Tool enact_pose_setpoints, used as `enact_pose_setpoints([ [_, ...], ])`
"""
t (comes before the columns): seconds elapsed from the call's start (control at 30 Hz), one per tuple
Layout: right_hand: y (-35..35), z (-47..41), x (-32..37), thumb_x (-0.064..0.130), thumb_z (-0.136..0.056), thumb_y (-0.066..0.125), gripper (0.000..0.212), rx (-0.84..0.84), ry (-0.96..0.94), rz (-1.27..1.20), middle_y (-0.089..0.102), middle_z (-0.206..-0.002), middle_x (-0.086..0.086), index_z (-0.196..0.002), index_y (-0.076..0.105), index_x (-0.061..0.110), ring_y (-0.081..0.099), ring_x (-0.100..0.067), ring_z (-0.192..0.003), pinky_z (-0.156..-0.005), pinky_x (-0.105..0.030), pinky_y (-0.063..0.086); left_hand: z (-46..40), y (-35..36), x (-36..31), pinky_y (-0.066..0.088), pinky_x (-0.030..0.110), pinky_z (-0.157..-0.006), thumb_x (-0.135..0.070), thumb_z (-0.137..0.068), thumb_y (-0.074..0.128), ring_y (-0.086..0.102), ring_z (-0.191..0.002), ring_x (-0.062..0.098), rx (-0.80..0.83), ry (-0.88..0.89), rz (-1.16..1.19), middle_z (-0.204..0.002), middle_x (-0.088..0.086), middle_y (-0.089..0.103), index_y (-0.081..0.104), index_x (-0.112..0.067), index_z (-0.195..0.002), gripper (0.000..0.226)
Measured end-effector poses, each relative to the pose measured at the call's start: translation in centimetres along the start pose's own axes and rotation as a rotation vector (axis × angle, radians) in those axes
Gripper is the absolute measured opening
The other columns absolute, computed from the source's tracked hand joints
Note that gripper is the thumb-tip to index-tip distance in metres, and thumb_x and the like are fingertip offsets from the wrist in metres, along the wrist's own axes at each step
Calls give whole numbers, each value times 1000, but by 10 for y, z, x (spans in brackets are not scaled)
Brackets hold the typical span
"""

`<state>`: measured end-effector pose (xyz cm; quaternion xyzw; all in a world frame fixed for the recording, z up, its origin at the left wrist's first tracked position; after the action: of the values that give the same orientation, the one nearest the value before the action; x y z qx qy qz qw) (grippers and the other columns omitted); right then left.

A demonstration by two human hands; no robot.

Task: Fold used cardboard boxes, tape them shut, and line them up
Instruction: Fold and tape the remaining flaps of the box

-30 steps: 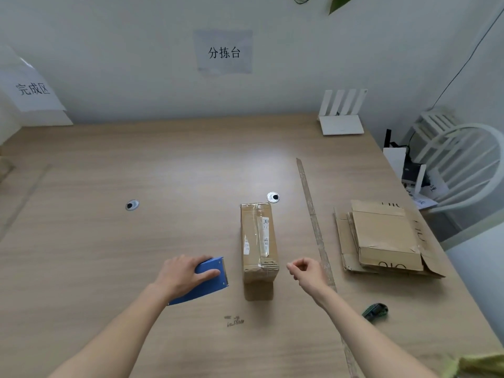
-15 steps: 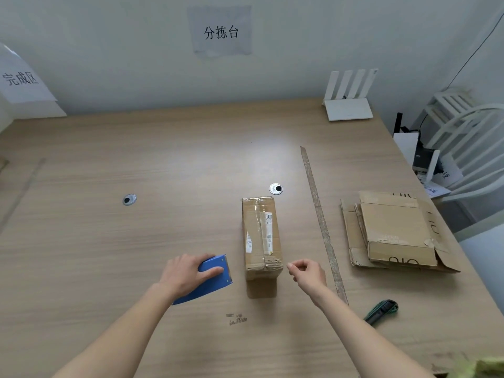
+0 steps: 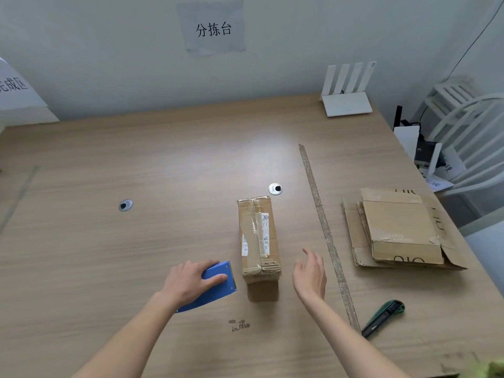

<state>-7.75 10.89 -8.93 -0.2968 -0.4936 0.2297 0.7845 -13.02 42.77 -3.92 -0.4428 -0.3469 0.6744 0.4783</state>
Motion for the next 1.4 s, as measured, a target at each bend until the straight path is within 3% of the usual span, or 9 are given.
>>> enact_pose_setpoints([
  [0.1, -2, 27, 81, 25, -102, 49, 39, -129, -482, 71, 47, -147, 0, -140, 50, 15, 46, -18, -133, -111, -37, 41, -2, -1, -7, 46, 29, -70, -77, -88, 42, 61, -82, 12, 16, 27, -43, -99, -16, 68, 53, -50, -132, 52],
  [0.2, 52, 49, 128, 45, -103, 42, 57, 36, -832, 306, 28, -164, 3, -154, 35, 22, 22, -17, -152, -124, -39, 14, -6, -3, -12, 46, 31, -72, -78, -87, 41, 63, -88, 15, 12, 48, -117, -105, -15, 70, 53, -49, -132, 55],
  [0.37, 103, 37, 92, 77, -93, 1, 89, 248, -780, 596, -16, -166, 4, -162, -1, 21, -10, -12, -155, -121, -37, -16, -14, -1, -12, 42, 33, -64, -79, -86, 38, 65, -87, 20, 10, 81, -256, -101, -7, 72, 55, -43, -128, 58],
  [0.6, 106, 40, 91, 76, -88, -1, 93, 389, -790, 612, -34, -161, 5, -157, -20, 18, -39, -5, -143, -120, -41, -20, -36, 22, -36, 32, 31, -52, -85, -82, 19, 66, -77, 25, -61, 92, -438, -84, 0, 69, 58, -28, -104, 72],
  [0.93, 108, 44, 91, 63, -101, 23, 85, 385, -777, 653, -34, -162, 3, -156, -24, 17, -40, -7, -143, -120, -43, -20, -42, 23, -39, 35, 30, -59, -63, -96, 43, 67, -83, 25, 4, 57, -554, -93, 2, 69, 62, -21, -99, 47],
  [1.1, 108, 46, 91, 65, -95, 33, 95, 385, -777, 663, -35, -161, 4, -158, -20, 18, -34, -11, -147, -120, -43, -20, -29, 33, -10, 32, 31, -55, -69, -95, 36, 62, -73, 26, -62, 7, -482, -77, -1, 57, 55, -26, -103, 48],
  [1.2, 106, 46, 92, 55, -84, 42, 96, 257, -726, 634, -15, -168, 4, -162, 2, 18, -12, -14, -155, -122, -44, -10, -21, 42, 7, 23, 29, -48, -70, -90, 43, 57, -62, 27, -134, 12, -443, -70, 0, 56, 50, -32, -109, 43],
  [1.3, 106, 47, 93, 47, -73, 54, 95, 141, -626, 601, 17, -168, 1, -159, 26, 19, 14, -15, -155, -123, -47, 7, -15, 54, 24, 4, 19, -46, -68, -60, 81, 48, -33, 23, -135, -19, -330, -51, 0, 53, 70, -29, -99, 57],
  [1.4, 108, 49, 97, 37, -69, 65, 92, 74, -594, 585, 29, -163, 0, -153, 36, 17, 24, -17, -152, -123, -50, 14, -9, 78, 43, 7, 15, -46, -66, -49, 88, 41, -27, 21, -129, -10, -213, -53, 4, 52, 71, -27, -105, 70],
])
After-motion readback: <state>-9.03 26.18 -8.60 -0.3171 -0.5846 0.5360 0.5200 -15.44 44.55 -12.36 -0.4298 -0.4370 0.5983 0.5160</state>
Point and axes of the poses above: each hand's wrist, its own z-axis away from the middle knuckle, its own y-axis out of the palm, x = y × z, the point moved 10 cm from there along -z, towards the middle knuckle
